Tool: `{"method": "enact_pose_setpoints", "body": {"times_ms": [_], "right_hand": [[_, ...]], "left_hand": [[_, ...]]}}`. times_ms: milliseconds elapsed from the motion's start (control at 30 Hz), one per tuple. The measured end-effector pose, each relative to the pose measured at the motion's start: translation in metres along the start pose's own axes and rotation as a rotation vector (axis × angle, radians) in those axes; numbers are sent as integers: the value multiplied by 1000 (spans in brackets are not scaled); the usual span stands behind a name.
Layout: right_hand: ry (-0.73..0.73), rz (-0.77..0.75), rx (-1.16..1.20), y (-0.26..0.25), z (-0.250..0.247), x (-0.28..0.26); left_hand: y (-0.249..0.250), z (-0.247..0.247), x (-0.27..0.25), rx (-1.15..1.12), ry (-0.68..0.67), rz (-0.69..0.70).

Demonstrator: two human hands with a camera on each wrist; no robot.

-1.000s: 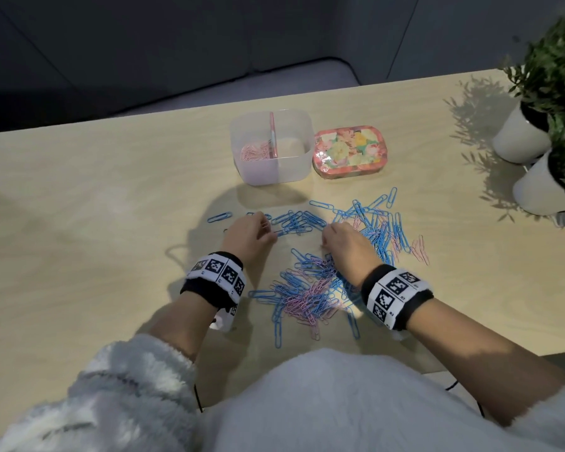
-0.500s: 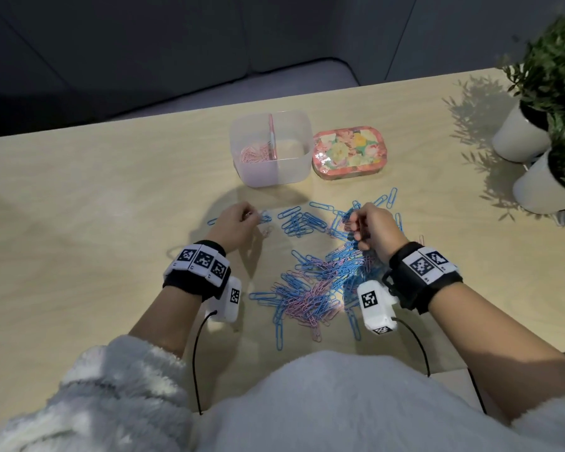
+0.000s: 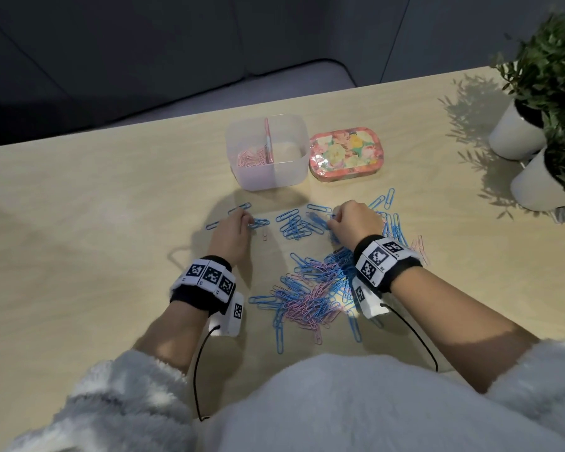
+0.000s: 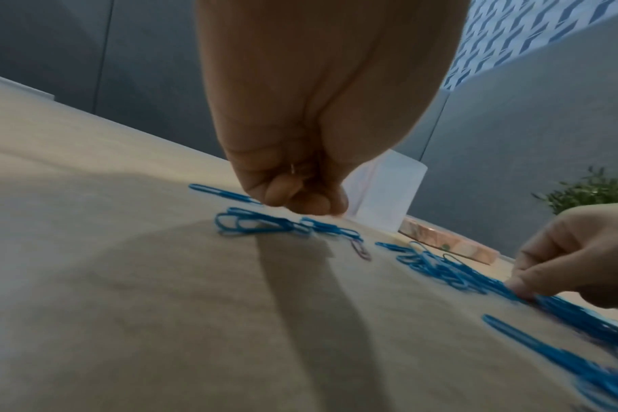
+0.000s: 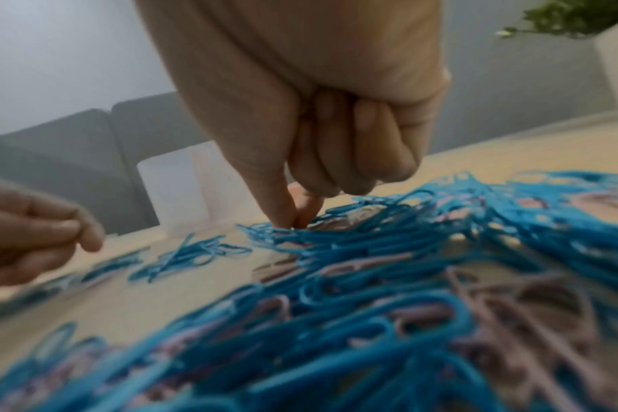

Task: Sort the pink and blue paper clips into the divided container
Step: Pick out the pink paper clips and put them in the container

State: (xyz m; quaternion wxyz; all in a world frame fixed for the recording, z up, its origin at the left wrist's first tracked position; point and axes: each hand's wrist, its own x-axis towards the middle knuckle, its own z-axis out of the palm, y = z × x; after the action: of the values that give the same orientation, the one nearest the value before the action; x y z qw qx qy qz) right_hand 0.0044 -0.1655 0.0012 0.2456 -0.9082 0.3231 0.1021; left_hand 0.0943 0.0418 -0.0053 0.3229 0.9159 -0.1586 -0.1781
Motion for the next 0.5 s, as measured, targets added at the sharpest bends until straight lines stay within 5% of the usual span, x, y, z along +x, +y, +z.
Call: {"method": "enact_pose_setpoints", "body": {"times_ms": [233, 367, 500], "right_hand": [[-15, 51, 376, 34, -7, -8], [-306, -28, 413, 40, -8, -27], [-121, -113, 204, 38, -14, -26]], "left_hand": [[7, 17, -6, 124, -23, -15], [11, 24, -5, 217, 17, -23], [12, 24, -4, 269, -19, 2]]}}
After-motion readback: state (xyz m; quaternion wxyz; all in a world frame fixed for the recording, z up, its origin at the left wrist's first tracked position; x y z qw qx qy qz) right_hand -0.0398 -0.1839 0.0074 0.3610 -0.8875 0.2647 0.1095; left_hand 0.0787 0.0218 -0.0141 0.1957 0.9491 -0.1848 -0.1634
